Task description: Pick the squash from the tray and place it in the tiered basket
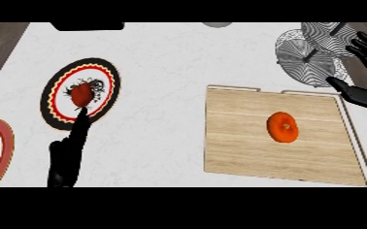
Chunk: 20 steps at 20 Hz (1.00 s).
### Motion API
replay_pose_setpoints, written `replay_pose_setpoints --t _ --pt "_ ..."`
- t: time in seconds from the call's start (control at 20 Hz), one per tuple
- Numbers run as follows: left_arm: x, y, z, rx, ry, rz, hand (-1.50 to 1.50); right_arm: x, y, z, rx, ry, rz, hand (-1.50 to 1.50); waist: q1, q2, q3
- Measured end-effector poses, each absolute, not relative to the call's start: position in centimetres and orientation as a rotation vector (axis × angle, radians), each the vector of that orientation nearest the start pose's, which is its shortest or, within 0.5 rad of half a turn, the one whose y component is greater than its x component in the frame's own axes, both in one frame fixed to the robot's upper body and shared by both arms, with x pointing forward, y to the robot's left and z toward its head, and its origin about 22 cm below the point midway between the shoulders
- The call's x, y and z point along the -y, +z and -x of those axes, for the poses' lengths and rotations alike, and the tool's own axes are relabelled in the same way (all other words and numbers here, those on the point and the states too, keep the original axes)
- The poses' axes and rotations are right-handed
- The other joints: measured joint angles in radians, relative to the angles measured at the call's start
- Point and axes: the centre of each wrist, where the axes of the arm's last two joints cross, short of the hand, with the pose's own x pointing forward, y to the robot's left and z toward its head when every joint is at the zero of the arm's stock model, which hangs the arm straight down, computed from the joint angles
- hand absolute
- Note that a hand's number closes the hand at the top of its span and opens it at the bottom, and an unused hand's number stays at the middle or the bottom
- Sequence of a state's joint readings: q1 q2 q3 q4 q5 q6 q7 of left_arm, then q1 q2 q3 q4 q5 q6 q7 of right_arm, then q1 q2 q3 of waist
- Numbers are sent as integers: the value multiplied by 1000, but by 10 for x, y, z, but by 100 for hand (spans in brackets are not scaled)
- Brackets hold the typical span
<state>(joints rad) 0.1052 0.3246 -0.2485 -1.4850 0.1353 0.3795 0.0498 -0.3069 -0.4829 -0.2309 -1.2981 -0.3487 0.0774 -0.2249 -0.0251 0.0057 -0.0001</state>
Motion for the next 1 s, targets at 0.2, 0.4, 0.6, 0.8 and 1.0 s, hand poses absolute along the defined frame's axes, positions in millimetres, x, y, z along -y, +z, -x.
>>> replay_pose_setpoints --t 0.2,0.4,0.6,0.8,1.0 --pt "-252 -48 -207 1300 -10 -279 0 418 95 -284 1925 23 142 -150 8 -4 0" --pt "-246 -51 -210 1297 0 -275 0 430 112 -267 1797 273 171 -150 6 -7 -1" --pt "-250 -55 -206 1292 -4 -270 0 431 140 -257 1651 563 246 -150 7 -10 -2" --pt "-248 -56 -205 1295 -5 -271 0 413 161 -249 1533 808 382 -150 7 -11 -2" --pt "-252 -56 -206 1294 -7 -267 0 384 174 -240 1452 940 538 -150 9 -11 -2"
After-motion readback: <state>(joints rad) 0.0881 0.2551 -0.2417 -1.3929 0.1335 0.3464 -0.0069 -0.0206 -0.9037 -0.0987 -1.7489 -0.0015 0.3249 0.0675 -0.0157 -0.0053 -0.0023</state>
